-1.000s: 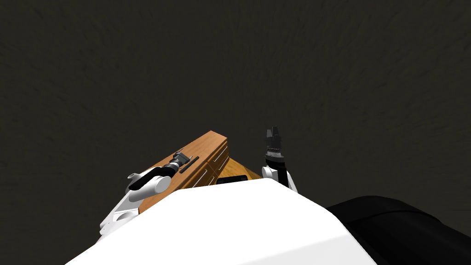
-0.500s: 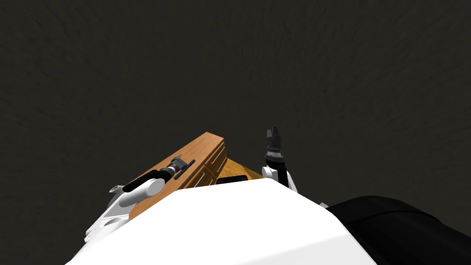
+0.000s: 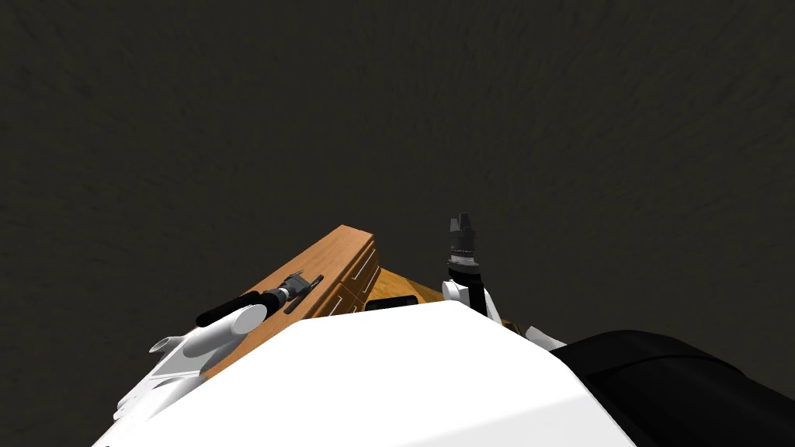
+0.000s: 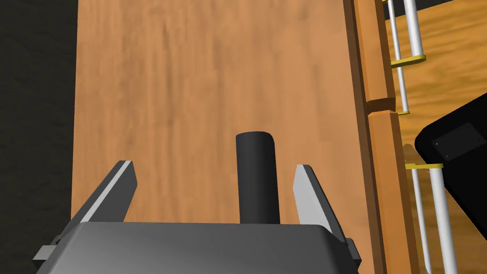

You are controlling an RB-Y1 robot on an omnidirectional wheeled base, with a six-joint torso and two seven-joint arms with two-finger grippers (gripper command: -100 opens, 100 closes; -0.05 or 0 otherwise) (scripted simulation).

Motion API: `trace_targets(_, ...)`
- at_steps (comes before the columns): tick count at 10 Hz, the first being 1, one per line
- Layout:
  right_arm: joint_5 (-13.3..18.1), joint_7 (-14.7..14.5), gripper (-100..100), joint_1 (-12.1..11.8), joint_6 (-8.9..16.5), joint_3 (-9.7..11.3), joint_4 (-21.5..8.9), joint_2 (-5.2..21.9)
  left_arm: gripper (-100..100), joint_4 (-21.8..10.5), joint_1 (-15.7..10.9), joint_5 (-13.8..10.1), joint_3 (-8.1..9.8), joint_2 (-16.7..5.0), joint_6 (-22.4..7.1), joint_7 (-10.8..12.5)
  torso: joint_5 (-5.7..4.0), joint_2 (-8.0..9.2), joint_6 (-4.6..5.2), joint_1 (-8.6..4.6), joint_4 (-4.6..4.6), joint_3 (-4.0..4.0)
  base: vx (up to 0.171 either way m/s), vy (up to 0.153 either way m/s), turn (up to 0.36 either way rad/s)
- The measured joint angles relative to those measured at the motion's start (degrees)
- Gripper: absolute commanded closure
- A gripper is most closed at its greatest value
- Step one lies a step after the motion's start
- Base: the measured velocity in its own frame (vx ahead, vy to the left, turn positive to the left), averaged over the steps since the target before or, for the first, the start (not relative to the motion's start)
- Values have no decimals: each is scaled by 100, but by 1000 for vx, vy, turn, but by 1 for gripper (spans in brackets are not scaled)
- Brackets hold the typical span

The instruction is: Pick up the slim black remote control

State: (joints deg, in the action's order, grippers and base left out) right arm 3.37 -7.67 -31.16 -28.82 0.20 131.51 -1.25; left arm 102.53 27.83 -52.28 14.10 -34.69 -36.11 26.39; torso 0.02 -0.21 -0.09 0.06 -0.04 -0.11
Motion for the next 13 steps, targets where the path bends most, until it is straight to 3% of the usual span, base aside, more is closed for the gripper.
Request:
trace_targets(2, 0, 0, 0, 0, 0, 0, 0, 0, -100, -360, 85, -435, 11, -287, -244, 99, 0, -5, 2, -1, -1, -3, 25, 8, -164)
trace_targets(8, 0, 0, 0, -1, 0, 0, 0, 0, -100, -1111, 216, -1278, 12, -891, -995, 439, -1, -8, -3, -4, -2, -5, 26, 1, -123)
trace_targets(10, 0, 0, 0, 0, 0, 0, 0, 0, -100, -1324, 407, -1659, 43, -1142, -1258, 554, -2, -9, -1, -7, -2, -5, 43, -5, -157)
trace_targets(13, 0, 0, 0, -1, 0, 0, 0, 0, -100, -1941, 382, -2157, -52, -1587, -1702, 809, -2, -15, -1, -7, -3, -9, 48, -6, -108)
